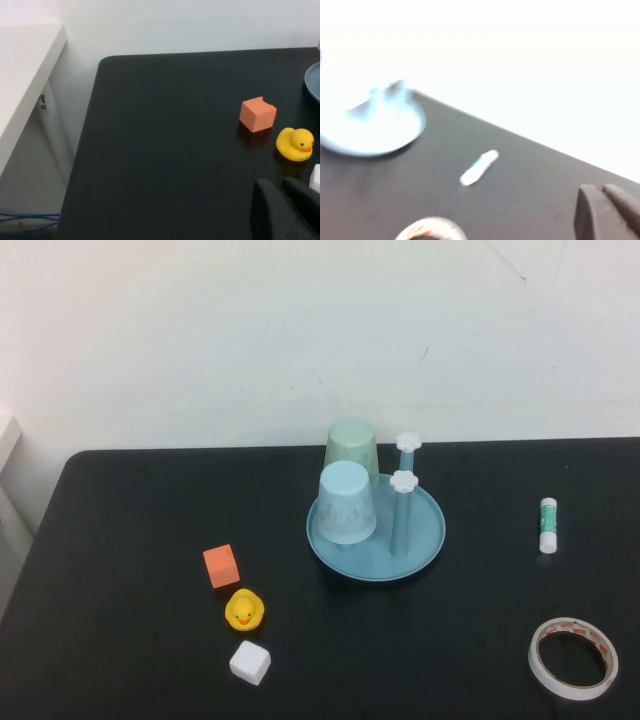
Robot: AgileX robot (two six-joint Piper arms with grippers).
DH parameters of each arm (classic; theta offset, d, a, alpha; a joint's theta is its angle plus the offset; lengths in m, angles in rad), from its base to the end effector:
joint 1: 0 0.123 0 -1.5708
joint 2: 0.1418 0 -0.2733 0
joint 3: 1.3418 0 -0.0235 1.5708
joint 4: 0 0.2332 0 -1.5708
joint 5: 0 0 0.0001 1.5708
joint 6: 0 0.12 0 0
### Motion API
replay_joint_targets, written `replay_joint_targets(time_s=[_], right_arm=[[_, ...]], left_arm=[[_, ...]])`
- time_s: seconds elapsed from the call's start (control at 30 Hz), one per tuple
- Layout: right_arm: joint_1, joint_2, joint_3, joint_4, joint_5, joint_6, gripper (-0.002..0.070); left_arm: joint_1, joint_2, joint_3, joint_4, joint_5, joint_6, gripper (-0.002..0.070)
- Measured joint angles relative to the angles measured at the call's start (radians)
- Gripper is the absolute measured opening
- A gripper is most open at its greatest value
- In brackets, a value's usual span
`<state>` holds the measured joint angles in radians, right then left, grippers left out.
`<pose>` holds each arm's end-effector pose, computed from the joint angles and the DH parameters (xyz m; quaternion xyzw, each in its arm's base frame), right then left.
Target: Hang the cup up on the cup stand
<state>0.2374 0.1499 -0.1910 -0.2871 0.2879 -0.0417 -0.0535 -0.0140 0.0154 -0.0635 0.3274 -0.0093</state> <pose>0.0847 0.0105 0.2370 -0.1821 0.7352 -0.0566 0.6505 0.0755 -0.0065 0.1725 0.0000 0.7870 -0.0459 0.6153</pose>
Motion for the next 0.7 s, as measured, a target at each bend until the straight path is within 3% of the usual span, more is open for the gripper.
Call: replay_joint_targets(time_s=[0.23, 0.4, 0.7], right_arm=[[-0.216, -0.130, 0.104, 0.019, -0.096, 0.000, 0.0000], [-0.229, -0.143, 0.113, 0.033, -0.116, 0.006, 0.0000], [-0.229, -0.158, 0.211, 0.236, -0.107, -0.035, 0.0000]], left_arm=[[0.000, 0.000, 0.000, -0.001, 0.000, 0.000, 0.0000], [0.000, 0.000, 0.000, -0.001, 0.000, 0.000, 0.0000], [0.000, 0.000, 0.000, -0.001, 0.000, 0.000, 0.0000]])
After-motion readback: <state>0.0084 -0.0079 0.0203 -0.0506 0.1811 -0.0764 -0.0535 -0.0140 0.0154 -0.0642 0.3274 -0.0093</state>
